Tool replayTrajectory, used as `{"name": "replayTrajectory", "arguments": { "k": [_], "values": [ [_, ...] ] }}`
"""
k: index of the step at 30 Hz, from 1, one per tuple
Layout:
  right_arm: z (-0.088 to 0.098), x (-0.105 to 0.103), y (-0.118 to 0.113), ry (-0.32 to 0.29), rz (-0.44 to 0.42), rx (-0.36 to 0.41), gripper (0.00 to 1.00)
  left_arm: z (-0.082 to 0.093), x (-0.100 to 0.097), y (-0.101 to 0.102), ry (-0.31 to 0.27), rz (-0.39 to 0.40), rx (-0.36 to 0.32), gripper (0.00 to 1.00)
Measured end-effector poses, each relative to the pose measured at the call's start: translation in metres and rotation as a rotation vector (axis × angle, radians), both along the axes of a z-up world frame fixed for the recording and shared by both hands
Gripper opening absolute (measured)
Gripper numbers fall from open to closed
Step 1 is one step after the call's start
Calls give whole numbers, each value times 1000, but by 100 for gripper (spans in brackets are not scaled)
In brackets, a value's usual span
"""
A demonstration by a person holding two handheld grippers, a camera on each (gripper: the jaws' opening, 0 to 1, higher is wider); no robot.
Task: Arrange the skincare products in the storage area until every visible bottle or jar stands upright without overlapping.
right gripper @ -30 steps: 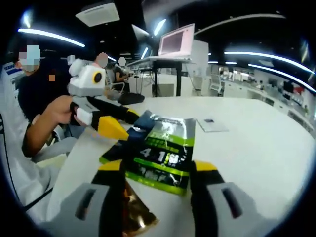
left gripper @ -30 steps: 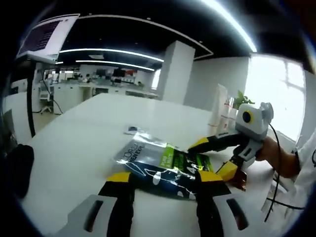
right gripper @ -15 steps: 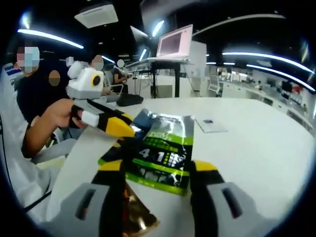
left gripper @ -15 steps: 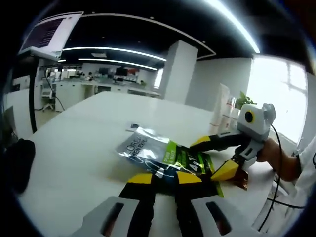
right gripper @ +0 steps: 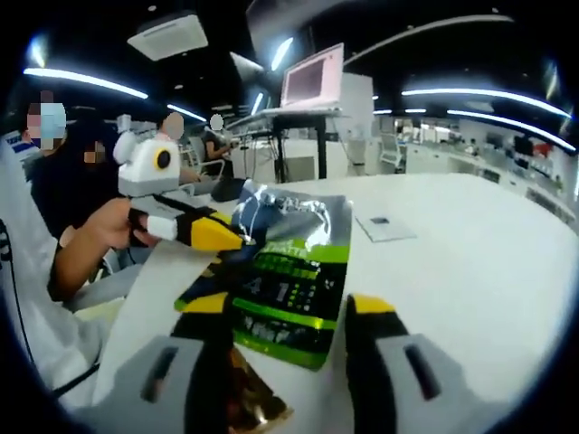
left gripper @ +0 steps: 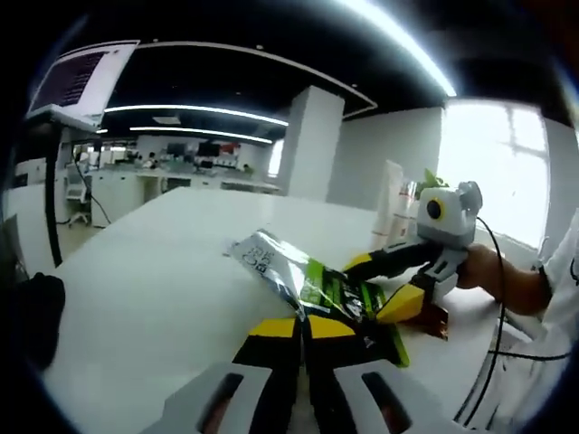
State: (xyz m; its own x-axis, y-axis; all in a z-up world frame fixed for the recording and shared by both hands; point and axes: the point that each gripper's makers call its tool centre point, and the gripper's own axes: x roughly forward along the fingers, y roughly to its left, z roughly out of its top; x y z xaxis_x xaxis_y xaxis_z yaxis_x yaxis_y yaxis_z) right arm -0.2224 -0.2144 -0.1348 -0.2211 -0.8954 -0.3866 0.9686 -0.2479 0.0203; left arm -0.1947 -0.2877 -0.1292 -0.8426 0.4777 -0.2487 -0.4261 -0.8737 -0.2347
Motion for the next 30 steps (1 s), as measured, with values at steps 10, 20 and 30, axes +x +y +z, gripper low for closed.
{"name": "replayTrajectory", "arguments": {
  "k": [10,20,30],
  "values": [
    [9,-6,3,-22,-12,-38,31,20,-2,2,107,-61,-33,0],
    [17,-14,15,9,-40,-54,9,33,-13,5,148,-40,23,0],
    [21,-17,34,84,-113,-49,0,41,-33,20,139,-50,-4,0]
  ]
}}
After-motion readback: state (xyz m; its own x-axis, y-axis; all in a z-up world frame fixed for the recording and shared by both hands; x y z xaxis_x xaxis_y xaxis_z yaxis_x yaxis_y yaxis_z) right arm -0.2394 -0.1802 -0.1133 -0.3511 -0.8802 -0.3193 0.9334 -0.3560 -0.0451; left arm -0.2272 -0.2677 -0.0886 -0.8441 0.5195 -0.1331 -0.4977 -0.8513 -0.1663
